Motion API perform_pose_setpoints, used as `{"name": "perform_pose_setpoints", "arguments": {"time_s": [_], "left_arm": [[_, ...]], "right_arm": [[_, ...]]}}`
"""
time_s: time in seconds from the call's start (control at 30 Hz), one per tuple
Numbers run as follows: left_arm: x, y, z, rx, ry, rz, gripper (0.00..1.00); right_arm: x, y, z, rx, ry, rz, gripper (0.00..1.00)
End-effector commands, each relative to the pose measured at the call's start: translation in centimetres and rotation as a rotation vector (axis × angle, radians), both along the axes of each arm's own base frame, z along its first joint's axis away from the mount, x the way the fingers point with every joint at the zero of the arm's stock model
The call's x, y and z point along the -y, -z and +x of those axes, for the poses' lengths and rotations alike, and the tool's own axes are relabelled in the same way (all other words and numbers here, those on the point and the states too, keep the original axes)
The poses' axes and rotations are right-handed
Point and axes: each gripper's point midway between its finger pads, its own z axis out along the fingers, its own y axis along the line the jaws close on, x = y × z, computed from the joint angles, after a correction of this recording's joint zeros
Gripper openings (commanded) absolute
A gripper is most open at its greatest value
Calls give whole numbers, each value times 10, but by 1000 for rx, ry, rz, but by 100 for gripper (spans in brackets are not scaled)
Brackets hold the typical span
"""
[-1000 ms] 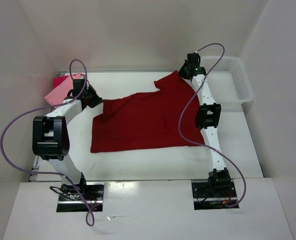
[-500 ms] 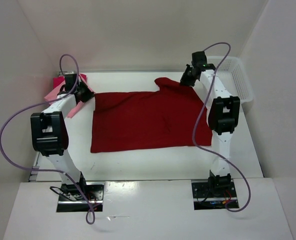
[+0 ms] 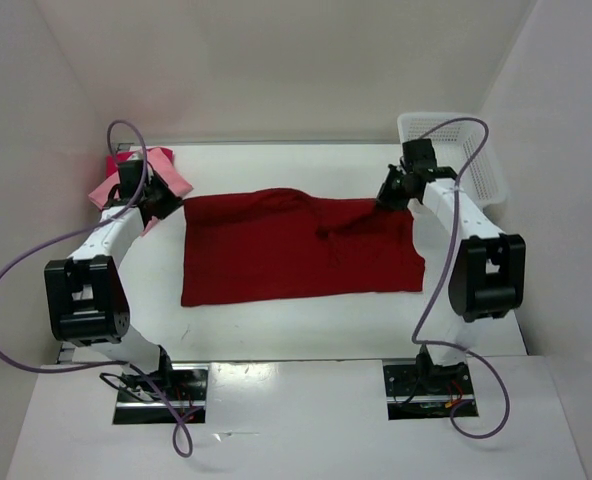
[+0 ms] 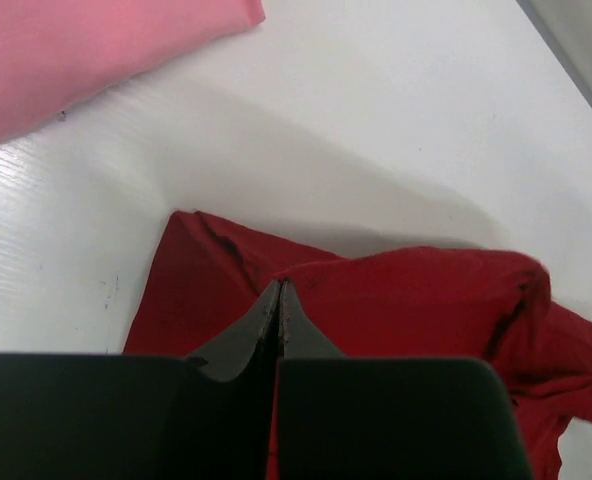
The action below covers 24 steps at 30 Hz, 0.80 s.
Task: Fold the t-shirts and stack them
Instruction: Fold the other side of the tshirt into a rectangle
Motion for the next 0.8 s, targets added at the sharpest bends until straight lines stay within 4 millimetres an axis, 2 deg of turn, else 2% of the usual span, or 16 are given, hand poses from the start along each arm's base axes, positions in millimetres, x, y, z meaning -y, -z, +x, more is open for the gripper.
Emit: {"name": "perform_pose_setpoints", "arguments": {"time_s": [0.0,0.03,0.07,0.1,0.13,0.23,0.33,0.4,0.47,0.5,0.6,0.7,0.77], "left_arm": [[-5,-6,-13,10,4,33,0],[-5,-7,-15,15,4,34,0],[-6,-5,-17,3,-3,38,0],[-6,-4,-20,0,-3,38,0],[-5,-2,-24,-9,-3,37,0],[-5,-6,-27,1,-3,38,0],[-4,-17,-30,23,-4,41,0],[-6,-26,-33,43,-8,59,0],[-8,-19,-41,21,-8,74,0],[-8,-8,-50,-10,-6,85,0],[-14,20,-71,-94,-39,108,0],[-16,34,-84,-152,-51,117,2],[-17,41,-88,-170,-66,111,9]], "right_arm": [[14,-23,-19,87,28,-18,0],[19,-21,-24,88,41,-18,0],[26,-9,-35,54,63,-16,0],[34,-14,-40,69,83,-15,0],[38,-8,-49,45,92,-17,0],[54,-10,-63,46,136,-18,0],[59,-15,-77,51,152,-18,0],[69,-15,-84,48,192,-13,0],[76,-13,-93,48,225,-17,0],[78,-2,-101,13,232,-27,0],[81,15,-116,-46,258,-45,0],[82,18,-116,-57,273,-48,0],[85,23,-118,-79,282,-48,0]]}}
